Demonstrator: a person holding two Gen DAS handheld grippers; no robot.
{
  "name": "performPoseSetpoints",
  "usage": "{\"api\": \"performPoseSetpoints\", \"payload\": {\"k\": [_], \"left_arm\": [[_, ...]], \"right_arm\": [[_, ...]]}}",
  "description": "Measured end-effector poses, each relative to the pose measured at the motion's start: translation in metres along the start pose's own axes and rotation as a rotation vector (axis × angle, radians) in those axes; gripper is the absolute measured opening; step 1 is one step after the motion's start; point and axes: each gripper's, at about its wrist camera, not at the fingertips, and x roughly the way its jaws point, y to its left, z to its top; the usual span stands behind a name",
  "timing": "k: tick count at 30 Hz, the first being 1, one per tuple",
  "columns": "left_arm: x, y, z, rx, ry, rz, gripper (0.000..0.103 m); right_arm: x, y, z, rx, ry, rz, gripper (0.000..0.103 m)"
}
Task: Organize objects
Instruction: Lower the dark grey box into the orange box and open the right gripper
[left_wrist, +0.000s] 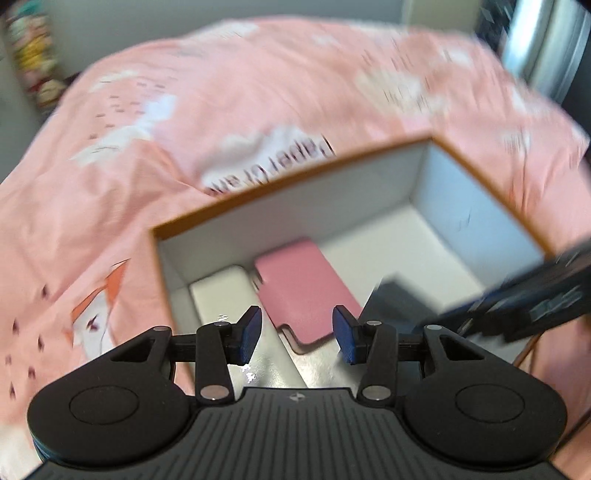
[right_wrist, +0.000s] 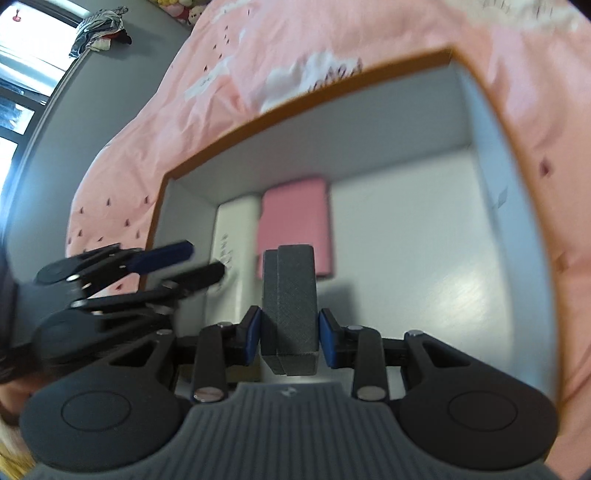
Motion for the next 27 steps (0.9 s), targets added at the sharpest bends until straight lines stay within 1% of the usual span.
{"api": "performPoseSetpoints", "payload": {"k": [2,4,7,8,10,12,15,17,18,21,23,24,26,27], "left_arm": [[-0.009,0.010,-0.004,-0.077,-0.067,0.017,0.053],[-0.016,0.017,-0.010,-0.130,-0.123,0.034,0.053],[-0.019,0.018,-0.015,-0.173,-0.144,0.066,0.050],[-0.020,0.018,-0.018,-0.183,-0.156,0.071,0.050],[-0.021,0.019,-0.024,-0.214,-0.185,0.084,0.049],[-0.023,0.020,-0.029,-0.244,-0.204,0.087,0.049],[-0.029,0.017,-0.035,-0.268,-0.227,0.093,0.049],[-0.029,0.014,-0.038,-0.264,-0.241,0.098,0.049],[-0.030,0.012,-0.038,-0.261,-0.248,0.101,0.049],[-0.029,0.011,-0.041,-0.264,-0.251,0.103,0.049],[-0.028,0.012,-0.043,-0.278,-0.252,0.096,0.049],[-0.028,0.012,-0.044,-0.285,-0.253,0.094,0.049],[-0.028,0.012,-0.046,-0.281,-0.257,0.091,0.049],[-0.028,0.011,-0.047,-0.273,-0.261,0.092,0.049]], "right_arm": [[0.010,0.003,-0.004,0.016,0.024,0.020,0.035],[0.020,0.006,-0.008,0.025,0.046,0.033,0.035],[0.031,0.007,-0.010,0.038,0.078,0.044,0.036],[0.033,0.009,-0.011,0.029,0.084,0.031,0.036],[0.033,0.013,-0.013,-0.013,0.083,-0.034,0.039],[0.033,0.020,-0.014,-0.074,0.071,-0.103,0.042],[0.034,0.027,-0.015,-0.158,0.071,-0.188,0.043],[0.038,0.030,-0.015,-0.197,0.082,-0.224,0.046],[0.040,0.030,-0.015,-0.211,0.089,-0.233,0.048],[0.046,0.030,-0.012,-0.236,0.102,-0.252,0.050],[0.050,0.031,-0.012,-0.249,0.104,-0.246,0.049],[0.051,0.032,-0.013,-0.265,0.109,-0.245,0.046],[0.053,0.037,-0.016,-0.308,0.111,-0.240,0.038],[0.055,0.039,-0.017,-0.323,0.115,-0.235,0.037]]}}
